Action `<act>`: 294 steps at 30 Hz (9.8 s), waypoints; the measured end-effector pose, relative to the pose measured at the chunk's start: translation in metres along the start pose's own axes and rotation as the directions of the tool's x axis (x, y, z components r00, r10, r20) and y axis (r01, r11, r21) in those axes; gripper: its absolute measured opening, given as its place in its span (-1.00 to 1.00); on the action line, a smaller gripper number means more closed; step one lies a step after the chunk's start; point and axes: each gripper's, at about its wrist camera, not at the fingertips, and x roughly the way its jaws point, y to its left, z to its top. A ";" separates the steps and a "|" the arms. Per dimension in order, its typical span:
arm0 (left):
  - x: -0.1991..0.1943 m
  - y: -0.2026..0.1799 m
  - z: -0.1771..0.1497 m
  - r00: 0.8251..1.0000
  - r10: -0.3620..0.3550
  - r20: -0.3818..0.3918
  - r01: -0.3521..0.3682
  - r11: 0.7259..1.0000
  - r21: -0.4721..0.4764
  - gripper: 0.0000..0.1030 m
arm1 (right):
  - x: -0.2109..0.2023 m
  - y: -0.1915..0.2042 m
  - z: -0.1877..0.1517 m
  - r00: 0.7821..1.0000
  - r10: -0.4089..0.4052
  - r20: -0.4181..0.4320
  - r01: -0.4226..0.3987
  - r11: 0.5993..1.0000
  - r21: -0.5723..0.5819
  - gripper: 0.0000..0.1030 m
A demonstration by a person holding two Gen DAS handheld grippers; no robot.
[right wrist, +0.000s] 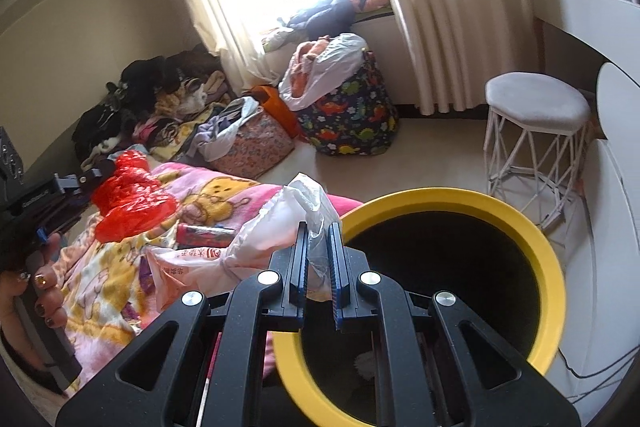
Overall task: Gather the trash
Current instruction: 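Carry the red and white bags over the bin with both tools, then open both tools to drop the bags into the bin, then move both tools back over the snack wrappers on the blanket, then lower the left tool and grasp the clear candy wrapper, then grasp the red candy tube with the right tool, then carry the candy wrapper and red tube over the yellow-rimmed bin with both tools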
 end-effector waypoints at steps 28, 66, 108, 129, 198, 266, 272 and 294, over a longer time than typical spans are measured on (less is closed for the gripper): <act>0.029 -0.060 -0.028 0.993 -0.076 -0.091 0.085 0.991 0.099 -0.81 | -0.020 -0.074 -0.015 0.983 -0.184 0.028 0.177 0.970 0.167 -0.81; 0.092 -0.102 -0.092 0.943 -0.122 -0.310 0.183 0.968 0.174 -0.80 | -0.015 -0.106 -0.032 0.931 -0.364 0.027 0.353 0.916 0.189 -0.79; 0.036 -0.041 -0.050 0.996 0.035 -0.079 -0.025 0.992 0.127 0.78 | 0.000 -0.011 -0.007 0.999 -0.016 0.033 0.015 0.999 0.028 0.35; -0.002 0.018 -0.042 0.989 0.146 -0.012 -0.145 0.988 0.059 0.78 | 0.027 0.064 -0.003 0.993 0.112 -0.037 -0.116 0.983 -0.145 0.38; 0.001 0.136 -0.113 0.931 0.208 -0.301 -0.263 0.953 -0.153 -0.68 | 0.237 0.217 -0.028 0.945 0.055 -0.321 -0.266 0.701 -0.662 0.18; -0.003 -0.002 -0.070 0.983 0.095 -0.159 -0.087 0.995 0.056 -0.68 | 0.038 0.081 0.022 0.960 0.269 -0.082 -0.279 0.943 -0.178 -0.31; 0.003 -0.014 -0.070 0.983 0.078 -0.164 -0.066 0.995 0.080 -0.68 | 0.028 0.068 0.024 0.965 0.257 -0.060 -0.263 0.952 -0.158 -0.31; 0.019 -0.052 -0.074 0.983 0.047 -0.176 -0.022 0.989 0.143 -0.68 | 0.007 0.013 0.024 0.984 0.180 -0.002 -0.180 0.982 -0.058 -0.31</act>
